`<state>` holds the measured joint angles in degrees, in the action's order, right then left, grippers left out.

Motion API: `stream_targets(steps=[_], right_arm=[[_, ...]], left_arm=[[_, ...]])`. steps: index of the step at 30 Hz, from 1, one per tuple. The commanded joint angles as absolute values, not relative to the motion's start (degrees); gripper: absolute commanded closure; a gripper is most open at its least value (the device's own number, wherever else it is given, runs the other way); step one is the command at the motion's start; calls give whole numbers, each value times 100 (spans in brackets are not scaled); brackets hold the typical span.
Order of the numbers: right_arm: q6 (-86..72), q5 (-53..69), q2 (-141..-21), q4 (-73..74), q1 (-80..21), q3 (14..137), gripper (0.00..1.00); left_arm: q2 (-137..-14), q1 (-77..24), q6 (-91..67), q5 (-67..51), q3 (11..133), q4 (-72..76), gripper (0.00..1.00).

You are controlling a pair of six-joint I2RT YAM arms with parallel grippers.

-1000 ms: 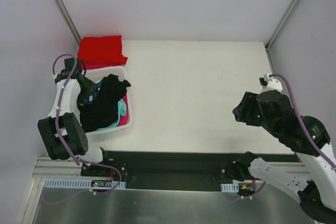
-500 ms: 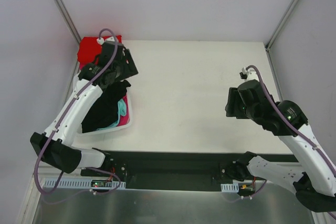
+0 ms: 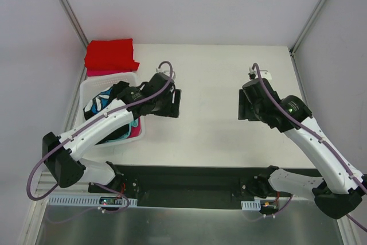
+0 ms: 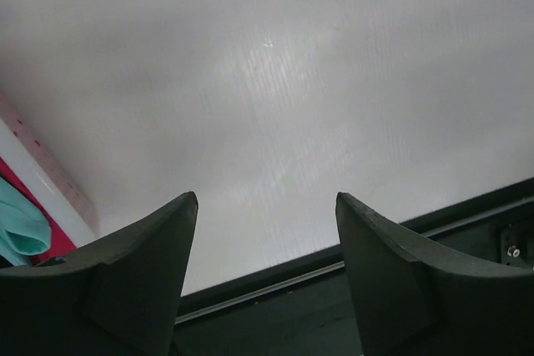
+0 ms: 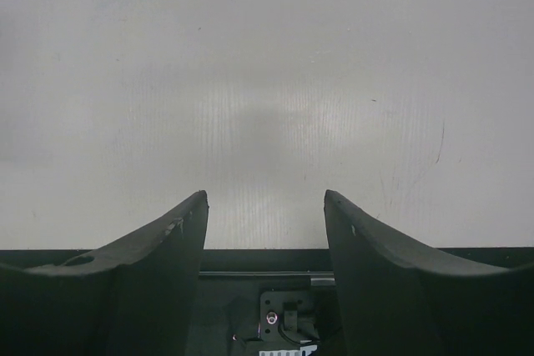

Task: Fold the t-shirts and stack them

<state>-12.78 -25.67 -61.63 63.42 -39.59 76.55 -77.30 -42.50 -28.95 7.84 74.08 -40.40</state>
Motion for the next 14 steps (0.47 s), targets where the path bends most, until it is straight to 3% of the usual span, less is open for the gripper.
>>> stream_targets(steps=[1,14], right_arm=[[-1195,-2584,-6196,6126,-3920,7699,39],[-1415,-2689,-5520,6135,-3894,7207,39]], left_arm=[[-7304,-4588,-2979,695,7014,-3841,33],[-7576,-5220,-3182,747,7075,-3718,34]])
